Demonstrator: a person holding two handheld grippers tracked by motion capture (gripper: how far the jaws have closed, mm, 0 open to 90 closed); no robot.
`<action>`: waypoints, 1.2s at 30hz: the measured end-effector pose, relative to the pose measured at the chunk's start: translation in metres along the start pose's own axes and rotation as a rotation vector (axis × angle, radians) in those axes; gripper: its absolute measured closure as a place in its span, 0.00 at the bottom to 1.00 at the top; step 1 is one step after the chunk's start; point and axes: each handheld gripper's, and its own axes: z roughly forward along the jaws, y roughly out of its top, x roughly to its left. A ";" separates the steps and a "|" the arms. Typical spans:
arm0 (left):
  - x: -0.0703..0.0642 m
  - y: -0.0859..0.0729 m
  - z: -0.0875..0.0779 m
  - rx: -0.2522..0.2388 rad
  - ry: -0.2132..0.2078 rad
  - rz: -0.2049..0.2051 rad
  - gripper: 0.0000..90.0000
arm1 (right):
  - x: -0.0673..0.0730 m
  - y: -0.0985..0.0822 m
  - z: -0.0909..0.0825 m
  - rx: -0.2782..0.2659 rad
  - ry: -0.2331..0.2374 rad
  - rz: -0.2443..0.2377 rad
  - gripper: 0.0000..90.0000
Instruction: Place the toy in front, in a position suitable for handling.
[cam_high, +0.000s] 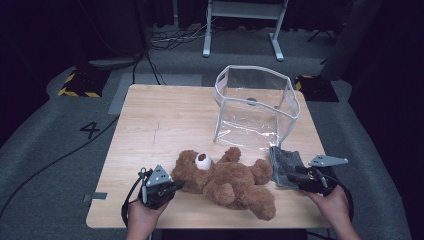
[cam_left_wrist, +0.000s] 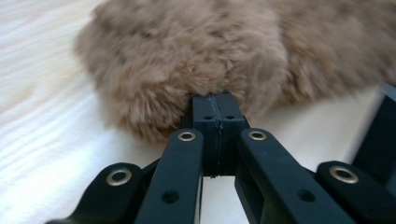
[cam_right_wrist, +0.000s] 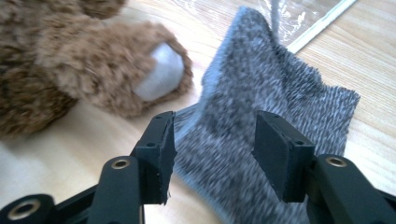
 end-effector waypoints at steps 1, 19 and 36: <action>-0.003 0.000 -0.002 0.005 -0.011 0.021 1.00 | -0.002 0.001 0.004 0.007 -0.002 0.001 0.53; -0.004 -0.003 -0.025 -0.047 -0.090 -0.016 0.41 | -0.019 0.014 0.056 0.167 -0.107 -0.002 0.70; 0.000 0.018 0.019 -0.028 -0.058 -0.100 0.75 | -0.005 0.034 -0.028 -0.032 0.048 -0.006 0.91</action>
